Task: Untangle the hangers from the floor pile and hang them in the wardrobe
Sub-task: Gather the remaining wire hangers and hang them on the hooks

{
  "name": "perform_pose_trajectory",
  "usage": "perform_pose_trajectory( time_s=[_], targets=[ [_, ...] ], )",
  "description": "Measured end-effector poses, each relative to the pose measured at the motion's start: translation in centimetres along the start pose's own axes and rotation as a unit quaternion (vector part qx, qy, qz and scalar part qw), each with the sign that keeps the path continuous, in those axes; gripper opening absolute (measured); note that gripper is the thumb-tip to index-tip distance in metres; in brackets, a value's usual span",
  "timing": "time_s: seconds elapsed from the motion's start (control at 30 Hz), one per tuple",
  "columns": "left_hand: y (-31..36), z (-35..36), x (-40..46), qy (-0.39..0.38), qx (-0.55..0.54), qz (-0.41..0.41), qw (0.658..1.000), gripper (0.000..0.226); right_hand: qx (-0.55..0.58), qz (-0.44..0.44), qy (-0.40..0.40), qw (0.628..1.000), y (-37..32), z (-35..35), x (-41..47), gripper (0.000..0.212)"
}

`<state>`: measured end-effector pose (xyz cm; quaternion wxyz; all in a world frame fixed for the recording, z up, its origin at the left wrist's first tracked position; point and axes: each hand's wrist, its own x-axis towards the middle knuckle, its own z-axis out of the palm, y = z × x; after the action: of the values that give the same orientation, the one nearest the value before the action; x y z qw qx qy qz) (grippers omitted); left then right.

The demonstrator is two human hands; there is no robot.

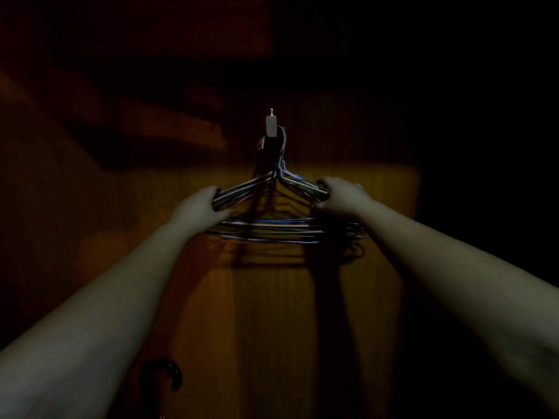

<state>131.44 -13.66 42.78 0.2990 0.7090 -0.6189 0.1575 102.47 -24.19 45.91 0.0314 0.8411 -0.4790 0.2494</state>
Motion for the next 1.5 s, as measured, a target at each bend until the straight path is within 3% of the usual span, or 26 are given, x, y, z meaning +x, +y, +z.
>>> perform_pose_trajectory(
  time_s=[0.23, 0.4, 0.6, 0.73, 0.87, 1.0, 1.23, 1.5],
  targets=[
    [0.2, -1.3, -1.4, -0.007, 0.02, -0.022, 1.0, 0.063, -0.003, 0.051, -0.032, 0.998, -0.9, -1.5, -1.7, 0.079],
    [0.3, -3.1, -3.7, 0.022, 0.07, -0.015, 0.997, 0.072, -0.021, 0.081, 0.006, 0.996, -1.6, -3.3, -4.6, 0.078],
    [1.8, -5.1, -10.2, 0.064, 0.027, 0.01, 0.998, 0.045, 0.025, 0.055, 0.052, 0.997, -3.3, -3.7, -11.5, 0.055],
    [2.6, -4.1, -16.8, -0.023, -0.028, -0.002, 0.999, 0.043, 0.087, 0.026, -0.005, 0.996, -4.6, -1.8, -18.8, 0.041],
    [3.4, -0.6, -24.0, -0.18, 0.003, -0.003, 0.984, 0.047, 0.121, 0.05, -0.08, 0.988, -4.4, 3.0, -26.1, 0.043],
    [4.9, 3.8, -32.0, -0.282, -0.013, -0.013, 0.959, 0.047, 0.133, 0.085, -0.179, 0.971, -3.2, 8.8, -34.5, 0.047],
    [11.7, 11.1, -42.5, -0.366, -0.064, -0.015, 0.928, 0.043, 0.172, 0.181, -0.284, 0.926, 2.2, 14.4, -49.1, 0.052],
    [26.3, 18.5, -51.0, -0.427, -0.121, 0.009, 0.896, 0.041, 0.2, 0.317, -0.342, 0.862, 14.0, 13.4, -65.1, 0.044]
  ],
)
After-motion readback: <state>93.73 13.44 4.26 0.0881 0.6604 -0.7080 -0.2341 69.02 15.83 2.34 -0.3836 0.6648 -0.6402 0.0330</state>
